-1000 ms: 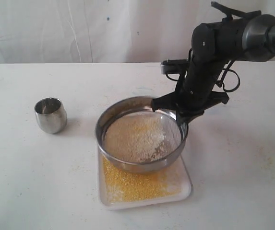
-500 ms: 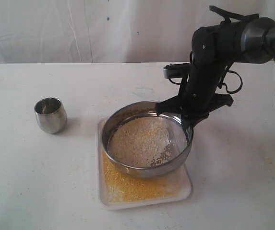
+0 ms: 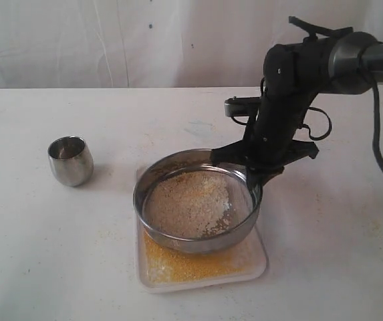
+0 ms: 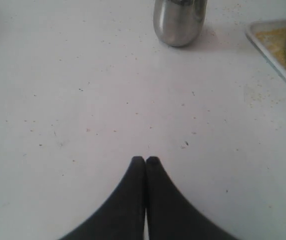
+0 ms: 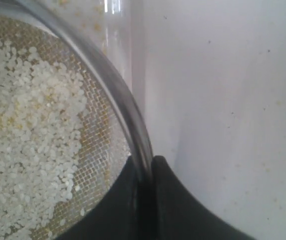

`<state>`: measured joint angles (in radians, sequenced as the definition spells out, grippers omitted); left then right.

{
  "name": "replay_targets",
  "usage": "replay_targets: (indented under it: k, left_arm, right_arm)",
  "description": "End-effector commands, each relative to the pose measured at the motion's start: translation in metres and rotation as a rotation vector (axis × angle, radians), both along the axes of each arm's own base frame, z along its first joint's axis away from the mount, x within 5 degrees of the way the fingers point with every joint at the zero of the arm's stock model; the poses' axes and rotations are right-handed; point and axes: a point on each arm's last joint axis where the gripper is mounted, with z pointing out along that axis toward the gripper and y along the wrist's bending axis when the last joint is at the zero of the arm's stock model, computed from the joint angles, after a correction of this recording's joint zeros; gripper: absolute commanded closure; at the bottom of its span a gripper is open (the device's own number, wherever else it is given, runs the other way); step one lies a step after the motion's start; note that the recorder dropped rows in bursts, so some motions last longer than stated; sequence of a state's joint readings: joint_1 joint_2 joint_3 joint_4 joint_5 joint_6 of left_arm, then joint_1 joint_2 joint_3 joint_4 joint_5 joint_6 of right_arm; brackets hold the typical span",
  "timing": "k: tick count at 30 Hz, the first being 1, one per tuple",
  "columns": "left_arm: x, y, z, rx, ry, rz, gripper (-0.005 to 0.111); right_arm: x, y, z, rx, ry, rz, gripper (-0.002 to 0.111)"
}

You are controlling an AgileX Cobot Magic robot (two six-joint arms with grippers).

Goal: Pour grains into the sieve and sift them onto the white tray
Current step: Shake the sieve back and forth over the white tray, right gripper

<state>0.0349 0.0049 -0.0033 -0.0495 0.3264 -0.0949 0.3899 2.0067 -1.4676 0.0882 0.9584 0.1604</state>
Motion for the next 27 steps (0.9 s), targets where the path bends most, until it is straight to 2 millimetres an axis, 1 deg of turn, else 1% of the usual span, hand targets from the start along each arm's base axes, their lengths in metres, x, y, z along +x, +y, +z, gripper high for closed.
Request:
replay_targets:
  k: [1, 2, 3, 4, 6, 9, 12, 14, 23, 24, 26, 27]
  left_arm:
    - [-0.001, 0.0, -0.002, -0.005, 0.012, 0.0, 0.107]
    - [-0.001, 0.0, -0.002, -0.005, 0.012, 0.0, 0.107]
    - [-0.001, 0.0, -0.002, -0.005, 0.012, 0.0, 0.107]
    - [-0.001, 0.0, -0.002, -0.005, 0.012, 0.0, 0.107]
    - [-0.001, 0.0, -0.002, -0.005, 0.012, 0.0, 0.107]
    - [-0.001, 0.0, -0.002, -0.005, 0.012, 0.0, 0.107]
    - [-0.001, 0.0, -0.002, -0.005, 0.012, 0.0, 0.107]
    - [-0.001, 0.0, -0.002, -0.005, 0.012, 0.0, 0.107]
    - [-0.001, 0.0, -0.002, -0.005, 0.012, 0.0, 0.107]
    - [-0.001, 0.0, -0.002, -0.005, 0.012, 0.0, 0.107]
    - [-0.001, 0.0, -0.002, -0.005, 0.012, 0.0, 0.107]
    - [-0.001, 0.0, -0.002, -0.005, 0.012, 0.0, 0.107]
  right_arm:
    - [-0.001, 0.003, 0.011, 0.064, -0.002, -0.05, 0.108]
    - [-0.007, 0.002, 0.01, 0.043, 0.067, -0.044, 0.108]
    - [-0.006, 0.002, 0.009, 0.044, 0.058, -0.044, 0.108]
    - [0.001, 0.003, 0.009, 0.053, -0.016, -0.045, 0.108]
    - [0.009, 0.005, 0.009, 0.08, -0.101, -0.052, 0.108]
    - [0.011, 0.006, 0.01, 0.096, -0.118, -0.059, 0.108]
    - [0.019, 0.008, 0.013, 0.116, -0.216, -0.06, 0.108]
    - [0.022, 0.008, 0.014, 0.126, -0.248, -0.062, 0.108]
    - [0.018, 0.007, 0.011, 0.111, -0.198, -0.059, 0.108]
    - [0.015, 0.007, 0.01, 0.104, -0.158, -0.059, 0.108]
    - [0.001, 0.004, 0.007, 0.069, -0.006, -0.054, 0.108]
    - [-0.003, 0.003, 0.006, 0.054, 0.034, -0.046, 0.108]
